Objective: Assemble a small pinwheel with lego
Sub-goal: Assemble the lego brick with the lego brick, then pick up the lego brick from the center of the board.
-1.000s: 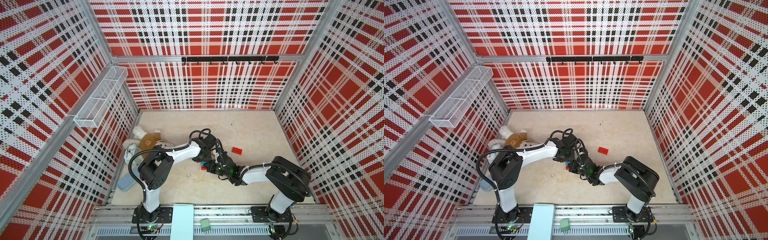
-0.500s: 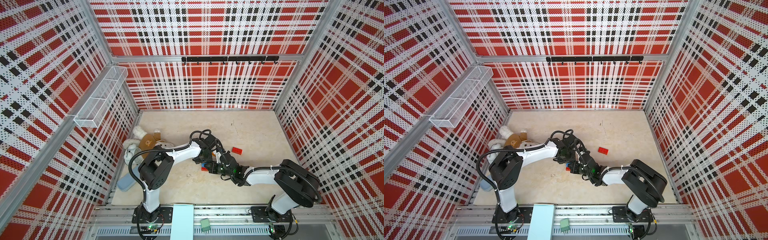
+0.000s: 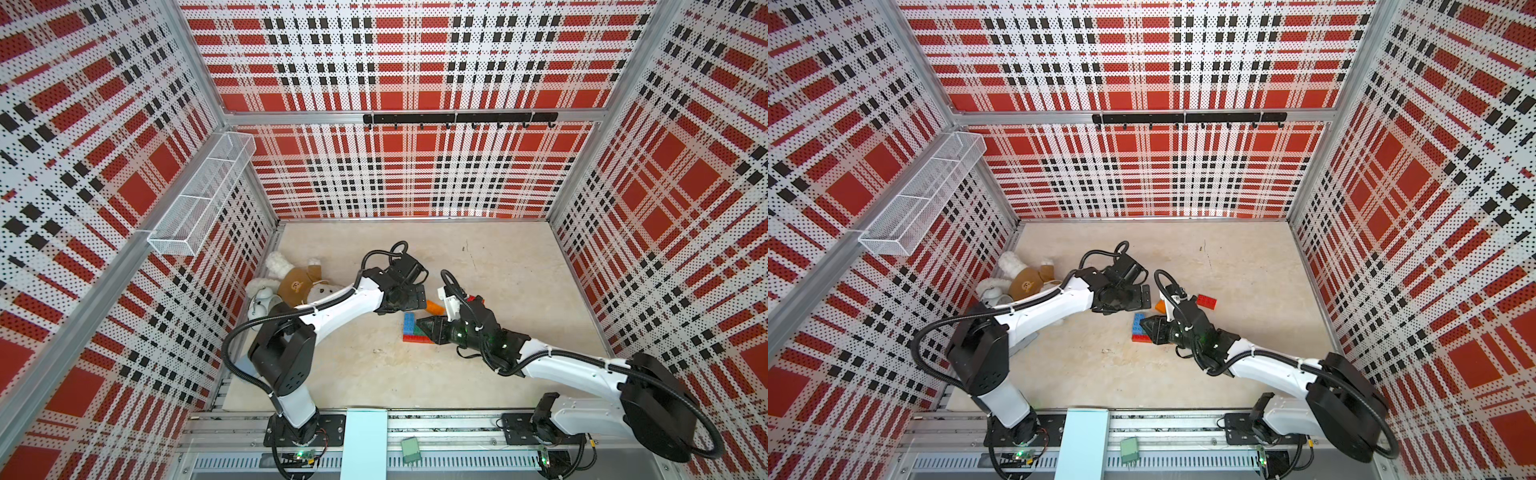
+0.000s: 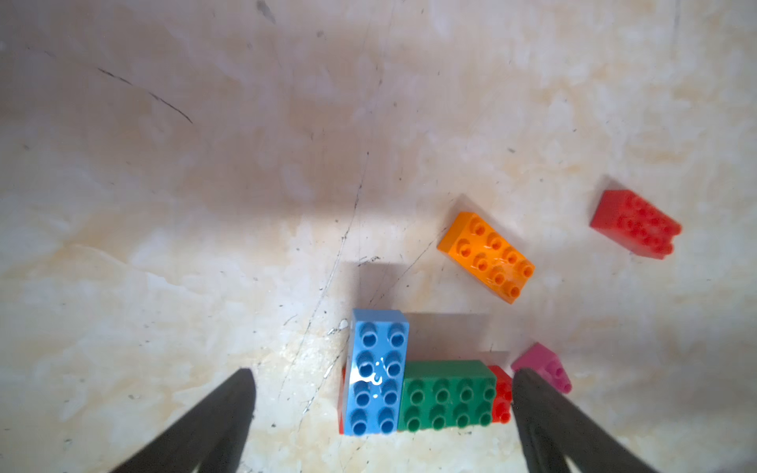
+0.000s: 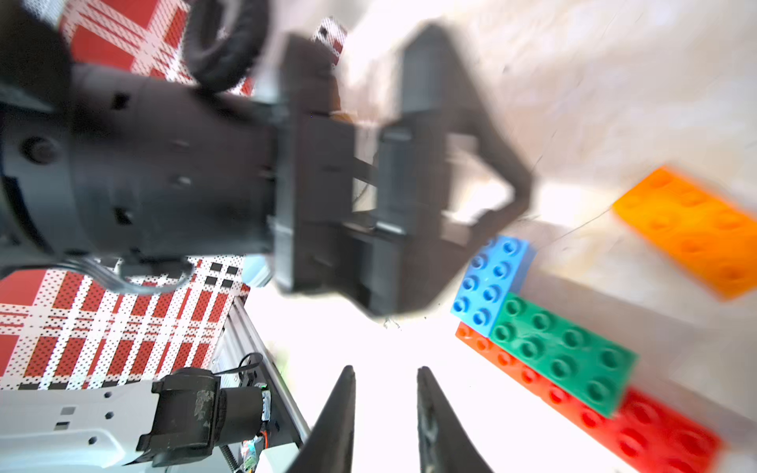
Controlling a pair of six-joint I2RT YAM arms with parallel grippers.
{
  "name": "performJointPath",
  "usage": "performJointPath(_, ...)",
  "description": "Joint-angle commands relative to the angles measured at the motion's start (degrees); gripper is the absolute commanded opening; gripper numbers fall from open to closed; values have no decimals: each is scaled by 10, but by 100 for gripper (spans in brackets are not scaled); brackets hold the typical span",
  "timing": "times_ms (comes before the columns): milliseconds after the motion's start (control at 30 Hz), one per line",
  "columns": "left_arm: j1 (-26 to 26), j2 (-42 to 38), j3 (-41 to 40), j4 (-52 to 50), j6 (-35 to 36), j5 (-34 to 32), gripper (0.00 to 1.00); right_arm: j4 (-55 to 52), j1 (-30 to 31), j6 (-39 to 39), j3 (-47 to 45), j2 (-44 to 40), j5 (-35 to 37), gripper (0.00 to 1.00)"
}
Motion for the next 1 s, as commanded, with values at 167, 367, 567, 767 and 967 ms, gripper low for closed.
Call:
performJointPath(167,10,-11,15,-29,59,8,100,-147,-103,-40,13,-64,37,63)
performJointPath(367,-25,50,64,-13,15,52,79,-207,-201,-4,-3,-71,41,74)
performJointPath(567,-66,153,165,-48,-20,45,73,-211,-239,-9,-16,-86,21,85)
performJointPath(767,-79,221,225,-64,-83,47,73,-204,-242,-17,-24,-103,20,93)
performJointPath(967,-79,252,227,-64,-164,39,74,-220,-245,-29,-20,-119,23,100)
